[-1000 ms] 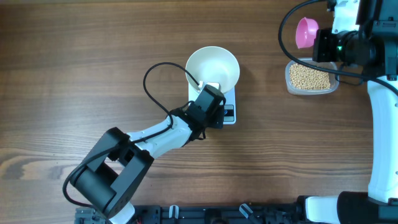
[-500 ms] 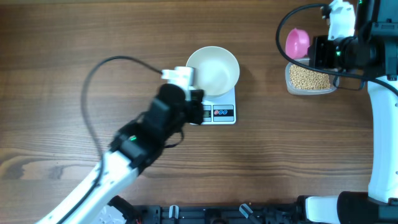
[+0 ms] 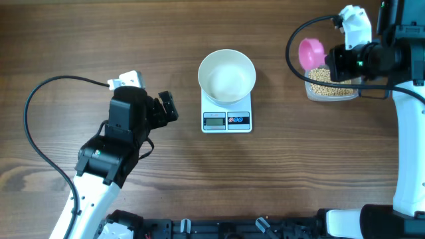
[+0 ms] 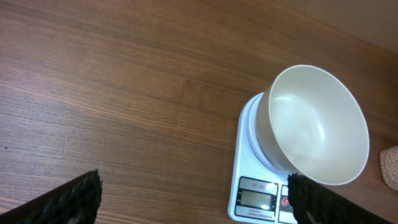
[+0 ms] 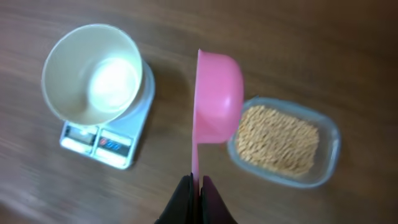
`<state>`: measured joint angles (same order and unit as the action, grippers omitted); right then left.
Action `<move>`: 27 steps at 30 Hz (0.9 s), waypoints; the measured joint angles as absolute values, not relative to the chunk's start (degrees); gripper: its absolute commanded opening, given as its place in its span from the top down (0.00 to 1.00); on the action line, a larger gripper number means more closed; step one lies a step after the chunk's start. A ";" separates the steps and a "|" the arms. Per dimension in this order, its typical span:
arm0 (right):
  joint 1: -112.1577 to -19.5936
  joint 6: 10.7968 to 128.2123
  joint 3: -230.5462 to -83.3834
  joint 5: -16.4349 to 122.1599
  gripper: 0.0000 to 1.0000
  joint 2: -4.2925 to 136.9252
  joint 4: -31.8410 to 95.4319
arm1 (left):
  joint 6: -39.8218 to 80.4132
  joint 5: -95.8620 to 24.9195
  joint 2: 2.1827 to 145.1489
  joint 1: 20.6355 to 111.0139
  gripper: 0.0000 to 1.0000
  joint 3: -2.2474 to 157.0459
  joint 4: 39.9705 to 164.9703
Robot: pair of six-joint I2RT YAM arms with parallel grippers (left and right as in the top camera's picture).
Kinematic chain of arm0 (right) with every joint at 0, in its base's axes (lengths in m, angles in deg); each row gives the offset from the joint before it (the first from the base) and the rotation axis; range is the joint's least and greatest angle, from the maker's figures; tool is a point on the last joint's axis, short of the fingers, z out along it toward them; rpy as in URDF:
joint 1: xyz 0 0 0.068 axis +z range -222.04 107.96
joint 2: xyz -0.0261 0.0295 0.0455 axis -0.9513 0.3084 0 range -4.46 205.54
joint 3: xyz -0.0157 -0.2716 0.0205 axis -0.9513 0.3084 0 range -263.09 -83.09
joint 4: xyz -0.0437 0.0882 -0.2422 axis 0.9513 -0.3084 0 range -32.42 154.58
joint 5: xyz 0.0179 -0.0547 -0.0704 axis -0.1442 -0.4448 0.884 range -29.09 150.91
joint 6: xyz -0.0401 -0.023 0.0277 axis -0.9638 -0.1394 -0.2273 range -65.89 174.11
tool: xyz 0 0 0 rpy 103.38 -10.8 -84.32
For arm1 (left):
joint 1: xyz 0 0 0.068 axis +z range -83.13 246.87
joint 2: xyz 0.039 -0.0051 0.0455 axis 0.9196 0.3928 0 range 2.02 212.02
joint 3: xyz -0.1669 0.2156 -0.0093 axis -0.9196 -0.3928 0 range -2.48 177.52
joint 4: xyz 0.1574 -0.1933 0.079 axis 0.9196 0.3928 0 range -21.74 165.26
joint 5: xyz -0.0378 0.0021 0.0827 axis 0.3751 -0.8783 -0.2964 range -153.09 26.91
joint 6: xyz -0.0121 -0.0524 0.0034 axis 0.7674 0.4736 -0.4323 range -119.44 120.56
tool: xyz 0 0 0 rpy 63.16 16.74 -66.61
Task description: Scoop item into bowl and weigh 150g on scale
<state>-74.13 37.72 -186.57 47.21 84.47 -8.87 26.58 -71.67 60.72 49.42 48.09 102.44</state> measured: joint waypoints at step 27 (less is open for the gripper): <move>-85.10 36.19 -186.57 45.86 0.96 86.68 -3.84 | 26.58 -71.64 60.72 49.42 0.00 48.09 102.59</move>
<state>-85.10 36.19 -186.57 45.86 86.68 -3.84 26.58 -71.64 60.72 49.42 48.09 102.59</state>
